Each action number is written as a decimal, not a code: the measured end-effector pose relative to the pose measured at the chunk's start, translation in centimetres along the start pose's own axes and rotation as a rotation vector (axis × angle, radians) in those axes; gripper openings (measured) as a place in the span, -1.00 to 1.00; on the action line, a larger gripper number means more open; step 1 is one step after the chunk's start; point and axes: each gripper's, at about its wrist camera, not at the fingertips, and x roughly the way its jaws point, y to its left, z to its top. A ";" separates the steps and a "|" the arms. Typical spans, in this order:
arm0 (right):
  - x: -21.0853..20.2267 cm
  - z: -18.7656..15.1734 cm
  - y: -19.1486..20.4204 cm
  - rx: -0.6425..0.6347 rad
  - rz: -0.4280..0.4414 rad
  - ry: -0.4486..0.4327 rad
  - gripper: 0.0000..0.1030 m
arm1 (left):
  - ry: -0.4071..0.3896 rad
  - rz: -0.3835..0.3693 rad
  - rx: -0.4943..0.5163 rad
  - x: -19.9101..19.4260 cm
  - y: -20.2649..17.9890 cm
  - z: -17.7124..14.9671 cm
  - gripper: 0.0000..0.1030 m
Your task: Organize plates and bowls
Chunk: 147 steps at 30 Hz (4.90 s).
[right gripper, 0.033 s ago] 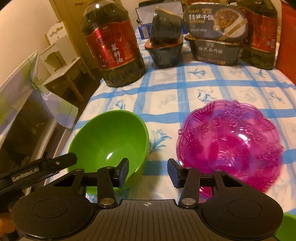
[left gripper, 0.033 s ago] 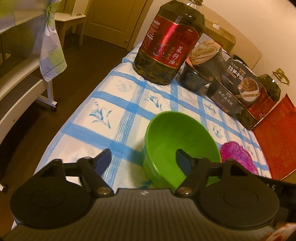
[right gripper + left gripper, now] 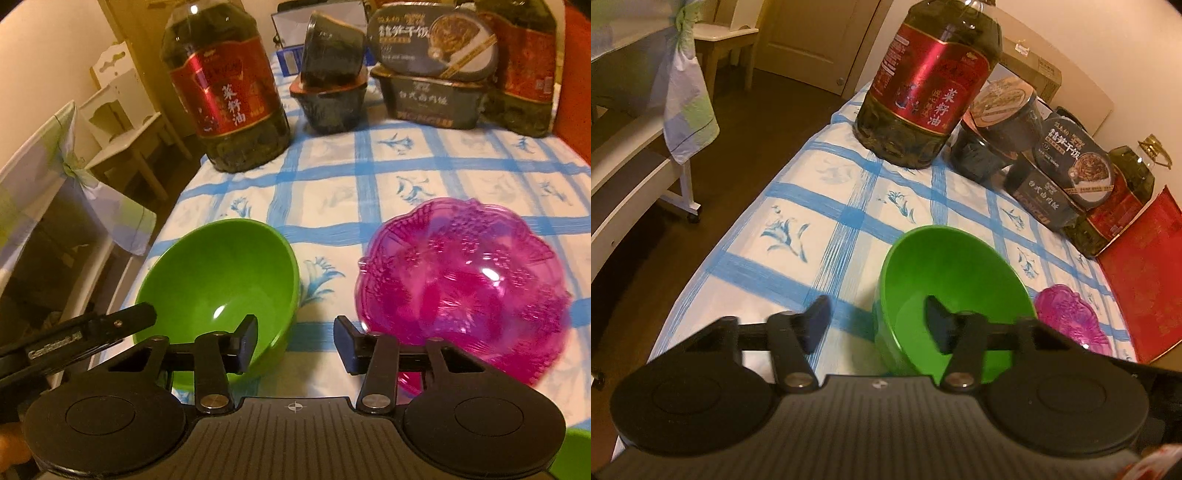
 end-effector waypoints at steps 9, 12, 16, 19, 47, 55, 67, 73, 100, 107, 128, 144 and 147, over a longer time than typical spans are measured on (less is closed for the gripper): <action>2.4 0.6 0.4 -0.015 -0.012 0.033 -0.61 | 0.033 -0.019 0.050 2.2 -0.3 0.4 -0.66; 2.6 0.6 0.4 -0.012 -0.012 0.035 -0.70 | 0.034 -0.012 0.065 2.2 -0.5 0.3 -0.78; 2.4 0.4 0.5 -0.011 -0.016 0.032 -0.73 | 0.034 -0.009 0.060 1.7 -0.3 0.0 -0.80; 1.8 0.1 0.8 -0.015 -0.013 0.040 -0.74 | 0.036 -0.001 0.065 1.0 -0.3 -0.4 -0.80; -15.3 -14.3 5.7 -0.011 0.056 0.012 -0.74 | -0.011 0.020 0.086 -19.2 0.2 -11.7 -0.80; -19.9 -18.6 4.1 0.007 0.035 -0.001 -0.74 | 0.000 -0.006 0.115 -22.6 -1.6 -16.0 -0.80; -24.3 -22.6 0.4 0.044 0.004 -0.027 -0.74 | 0.061 -0.049 0.162 -23.9 -4.9 -20.3 -0.80; -25.6 -23.6 -2.0 0.094 -0.006 -0.036 -0.74 | 0.079 -0.062 0.208 -23.8 -7.1 -21.3 -0.80; -29.3 -23.7 -6.6 0.171 -0.056 -0.097 -0.74 | 0.113 -0.129 0.291 -23.2 -12.9 -22.2 -0.80; -30.0 -23.1 -7.0 0.176 -0.064 -0.110 -0.74 | 0.105 -0.141 0.300 -23.3 -13.7 -21.8 -0.80; -31.0 -19.9 -8.9 0.199 -0.075 -0.151 -0.74 | 0.059 -0.189 0.323 -22.5 -17.4 -18.6 -0.80; -27.1 -12.8 -10.7 0.149 -0.100 -0.156 -0.74 | 0.060 -0.188 0.293 -16.5 -19.6 -13.5 -0.80; -25.5 -11.7 -11.1 0.138 -0.105 -0.137 -0.74 | 0.069 -0.174 0.295 -14.9 -19.7 -12.9 -0.80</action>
